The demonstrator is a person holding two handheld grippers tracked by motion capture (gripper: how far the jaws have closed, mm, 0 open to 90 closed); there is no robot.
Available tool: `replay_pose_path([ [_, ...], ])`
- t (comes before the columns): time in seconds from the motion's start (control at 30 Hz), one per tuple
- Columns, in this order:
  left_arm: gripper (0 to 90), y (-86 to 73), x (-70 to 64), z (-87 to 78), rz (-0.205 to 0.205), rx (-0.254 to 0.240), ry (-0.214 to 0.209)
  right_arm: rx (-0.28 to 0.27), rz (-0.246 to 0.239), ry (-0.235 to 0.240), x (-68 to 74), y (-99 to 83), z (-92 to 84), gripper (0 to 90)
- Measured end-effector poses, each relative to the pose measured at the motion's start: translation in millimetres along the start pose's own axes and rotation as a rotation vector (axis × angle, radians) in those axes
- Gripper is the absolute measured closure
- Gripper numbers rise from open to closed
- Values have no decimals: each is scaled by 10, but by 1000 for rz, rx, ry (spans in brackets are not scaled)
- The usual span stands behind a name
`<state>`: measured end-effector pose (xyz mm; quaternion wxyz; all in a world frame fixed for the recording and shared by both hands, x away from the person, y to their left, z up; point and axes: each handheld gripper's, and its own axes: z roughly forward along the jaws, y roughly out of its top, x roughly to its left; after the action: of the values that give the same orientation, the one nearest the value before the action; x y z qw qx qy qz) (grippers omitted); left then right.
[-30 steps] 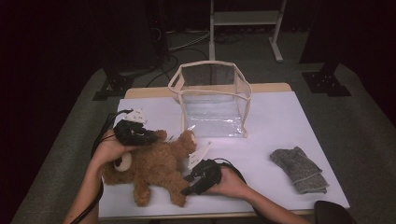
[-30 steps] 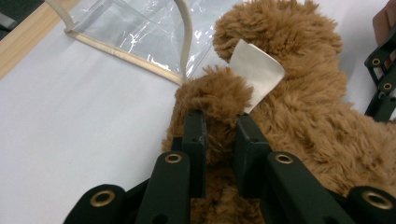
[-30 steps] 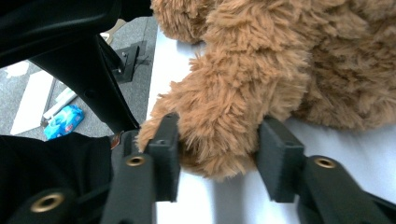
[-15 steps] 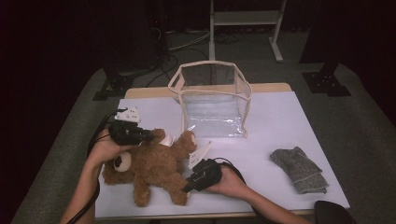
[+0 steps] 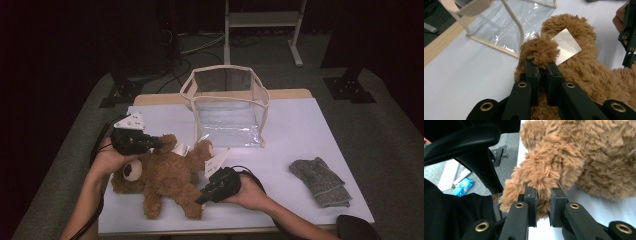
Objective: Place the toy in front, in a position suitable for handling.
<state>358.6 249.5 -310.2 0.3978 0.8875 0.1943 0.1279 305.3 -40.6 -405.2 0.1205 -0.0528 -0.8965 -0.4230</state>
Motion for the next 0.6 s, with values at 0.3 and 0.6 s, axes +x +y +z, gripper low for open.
replay_pose_path([
  [0.3,836,241,-147,-79,41,-50,-15,-35,-9,-17,162,-11,-496,791],
  [0.6,835,874,-454,118,176,-91,-90,-49,-10,-91,442,-202,-1271,790],
])
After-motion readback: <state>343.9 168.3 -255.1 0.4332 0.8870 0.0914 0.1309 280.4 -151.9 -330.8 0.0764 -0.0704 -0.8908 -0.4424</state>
